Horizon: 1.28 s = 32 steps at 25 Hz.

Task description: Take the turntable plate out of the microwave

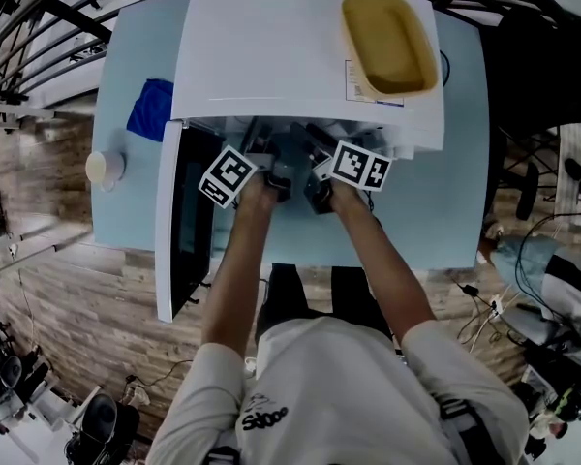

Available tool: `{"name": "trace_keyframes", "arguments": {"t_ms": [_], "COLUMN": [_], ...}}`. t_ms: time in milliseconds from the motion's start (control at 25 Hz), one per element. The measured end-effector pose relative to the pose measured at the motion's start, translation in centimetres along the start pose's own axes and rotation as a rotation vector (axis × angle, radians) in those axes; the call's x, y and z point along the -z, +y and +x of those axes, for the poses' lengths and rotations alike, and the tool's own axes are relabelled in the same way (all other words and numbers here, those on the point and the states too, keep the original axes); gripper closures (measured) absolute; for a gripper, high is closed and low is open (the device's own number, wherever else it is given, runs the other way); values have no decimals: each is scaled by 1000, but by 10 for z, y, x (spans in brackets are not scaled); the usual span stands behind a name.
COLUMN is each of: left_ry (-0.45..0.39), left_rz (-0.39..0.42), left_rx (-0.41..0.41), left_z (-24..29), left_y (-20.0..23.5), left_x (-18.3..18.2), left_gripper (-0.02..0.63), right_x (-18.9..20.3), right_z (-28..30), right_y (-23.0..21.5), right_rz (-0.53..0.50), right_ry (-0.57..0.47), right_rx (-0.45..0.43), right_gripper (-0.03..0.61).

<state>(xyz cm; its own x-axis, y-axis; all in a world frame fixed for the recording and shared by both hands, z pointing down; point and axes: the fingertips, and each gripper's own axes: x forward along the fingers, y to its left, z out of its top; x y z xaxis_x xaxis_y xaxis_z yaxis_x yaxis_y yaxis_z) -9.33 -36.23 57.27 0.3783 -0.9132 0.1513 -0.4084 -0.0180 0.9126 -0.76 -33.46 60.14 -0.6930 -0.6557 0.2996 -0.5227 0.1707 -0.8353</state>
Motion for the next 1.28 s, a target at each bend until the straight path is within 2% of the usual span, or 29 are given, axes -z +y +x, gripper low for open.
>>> {"name": "trace_keyframes", "arguments": {"t_ms": [480,520,600,720,800,1000,1120,1280], "left_ry": [8,12,17,32,36,18,54,52], "left_rz": [-5,-2,2,-6,-22,-37,-45,-139], "left_rx": [47,50,49,22,7,8,-11,-27], "left_z": [-7,-8,-9,-10,-12,-19,-23,-24], "left_y": [-17,-18,-18,-7,2,4,6,20], "left_x": [1,1,3,8,12,13,25,34], "left_gripper": [356,357,362,364,366,388,391,388], "right_x": [-27,-27,-26,-22,-19,-15,-15,-15], "right_z": [2,2,2,-1,-3,-8,-11,-13], "right_y": [-4,-7,-15,-21,-22,-17,-12,-9], "right_rz": [237,264,327,459,513,546,558,565], "right_ry": [-210,-220,-236,-273,-288,-295,-292,-286], "right_rx": [-59,-55,-48,-74,-82,-111,-124,-133], "right_gripper": [388,411,512,535,549,551,551,549]}}
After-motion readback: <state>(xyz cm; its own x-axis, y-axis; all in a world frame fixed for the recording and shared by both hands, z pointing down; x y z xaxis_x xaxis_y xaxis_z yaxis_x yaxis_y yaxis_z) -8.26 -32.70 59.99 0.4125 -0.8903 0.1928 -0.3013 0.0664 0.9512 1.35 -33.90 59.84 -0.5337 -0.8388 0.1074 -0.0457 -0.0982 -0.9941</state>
